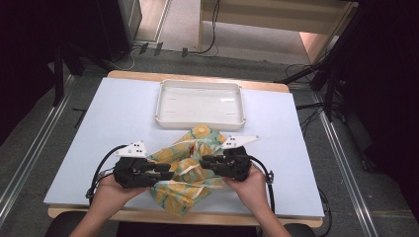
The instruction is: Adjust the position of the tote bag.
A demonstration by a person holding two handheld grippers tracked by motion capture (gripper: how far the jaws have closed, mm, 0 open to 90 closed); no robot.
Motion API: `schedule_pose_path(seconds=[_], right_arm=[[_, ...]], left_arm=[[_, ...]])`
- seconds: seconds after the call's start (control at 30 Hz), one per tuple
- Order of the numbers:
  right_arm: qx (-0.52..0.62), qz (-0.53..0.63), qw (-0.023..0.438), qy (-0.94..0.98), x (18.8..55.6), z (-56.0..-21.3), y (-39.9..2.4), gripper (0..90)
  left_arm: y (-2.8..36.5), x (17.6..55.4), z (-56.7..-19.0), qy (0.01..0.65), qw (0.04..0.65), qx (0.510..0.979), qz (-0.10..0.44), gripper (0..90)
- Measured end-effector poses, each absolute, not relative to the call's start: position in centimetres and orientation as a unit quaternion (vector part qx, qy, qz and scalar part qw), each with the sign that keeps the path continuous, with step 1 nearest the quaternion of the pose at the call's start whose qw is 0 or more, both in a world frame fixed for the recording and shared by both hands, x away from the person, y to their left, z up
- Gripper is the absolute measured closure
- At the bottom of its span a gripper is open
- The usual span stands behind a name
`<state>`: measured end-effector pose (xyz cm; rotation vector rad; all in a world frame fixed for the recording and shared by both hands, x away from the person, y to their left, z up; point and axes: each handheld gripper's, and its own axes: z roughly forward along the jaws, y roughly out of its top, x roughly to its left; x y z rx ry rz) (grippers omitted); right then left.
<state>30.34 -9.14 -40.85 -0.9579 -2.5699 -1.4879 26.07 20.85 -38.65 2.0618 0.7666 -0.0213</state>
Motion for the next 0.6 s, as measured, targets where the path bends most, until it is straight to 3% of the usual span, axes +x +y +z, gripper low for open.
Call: schedule_pose_path(seconds=[0.1, 0.6], right_arm=[[-0.294, -0.469, 0.01, -0.833, 31.2, -40.6, -7.6, 90.0], [-0.291, -0.438, -0.016, -0.851, 35.9, -39.5, -4.0, 90.0]], left_arm=[[20.7, 26.0, -38.7, 0.305, 0.451, 0.839, -0.012, 67.8], [20.1, 25.7, -40.6, 0.306, 0.436, 0.846, -0.035, 68.1]])
